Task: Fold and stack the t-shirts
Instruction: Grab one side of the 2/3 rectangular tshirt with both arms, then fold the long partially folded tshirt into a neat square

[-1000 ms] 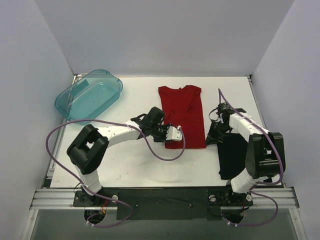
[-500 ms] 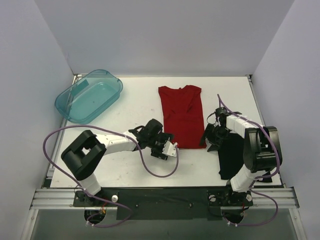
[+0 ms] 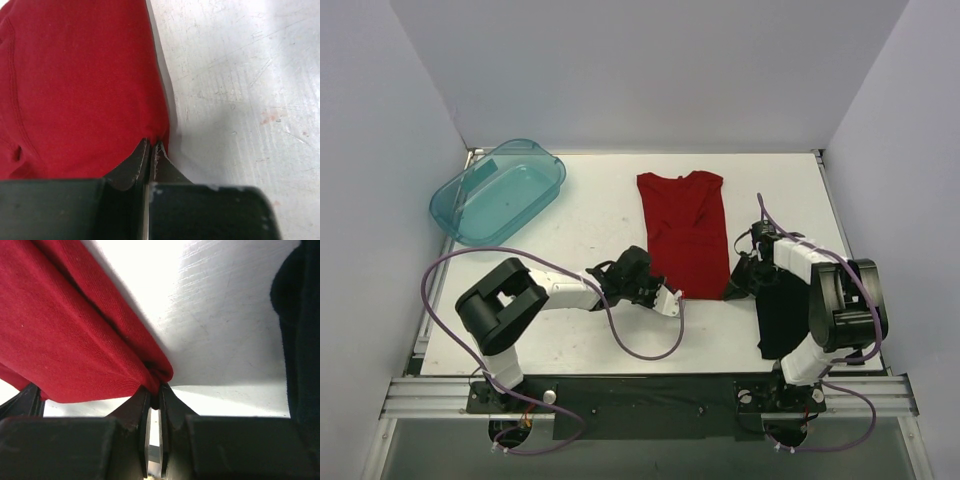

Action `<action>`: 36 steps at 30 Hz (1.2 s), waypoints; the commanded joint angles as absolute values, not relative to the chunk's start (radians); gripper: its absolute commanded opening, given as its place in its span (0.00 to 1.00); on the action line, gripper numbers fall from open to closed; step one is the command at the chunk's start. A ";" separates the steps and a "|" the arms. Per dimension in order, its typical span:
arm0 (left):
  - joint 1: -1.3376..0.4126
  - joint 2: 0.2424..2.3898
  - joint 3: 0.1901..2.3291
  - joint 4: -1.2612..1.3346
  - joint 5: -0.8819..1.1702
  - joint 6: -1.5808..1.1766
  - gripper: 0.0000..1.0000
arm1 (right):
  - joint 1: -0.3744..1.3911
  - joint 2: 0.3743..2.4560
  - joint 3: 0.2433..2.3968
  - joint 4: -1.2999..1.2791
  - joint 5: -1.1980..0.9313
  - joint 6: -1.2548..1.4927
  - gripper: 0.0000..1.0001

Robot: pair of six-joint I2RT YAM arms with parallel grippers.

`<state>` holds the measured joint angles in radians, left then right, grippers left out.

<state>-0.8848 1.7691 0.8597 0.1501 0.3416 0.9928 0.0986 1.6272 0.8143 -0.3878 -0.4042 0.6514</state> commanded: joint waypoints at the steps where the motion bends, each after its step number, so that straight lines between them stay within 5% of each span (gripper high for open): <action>1: -0.888 1.743 0.848 0.161 0.272 1.016 0.00 | 0.103 1.583 0.790 -0.429 -0.336 0.630 0.00; 17: -0.919 1.557 1.050 -0.470 0.414 0.894 0.00 | 0.207 1.247 0.709 -0.693 -0.387 0.635 0.00; 29: -0.815 1.335 1.317 -1.158 0.730 0.928 0.00 | 0.509 0.976 1.007 -1.218 -0.409 0.708 0.00; 36: -0.755 1.296 1.405 -1.232 0.823 0.809 0.00 | 0.597 1.000 1.204 -1.328 -0.443 0.776 0.00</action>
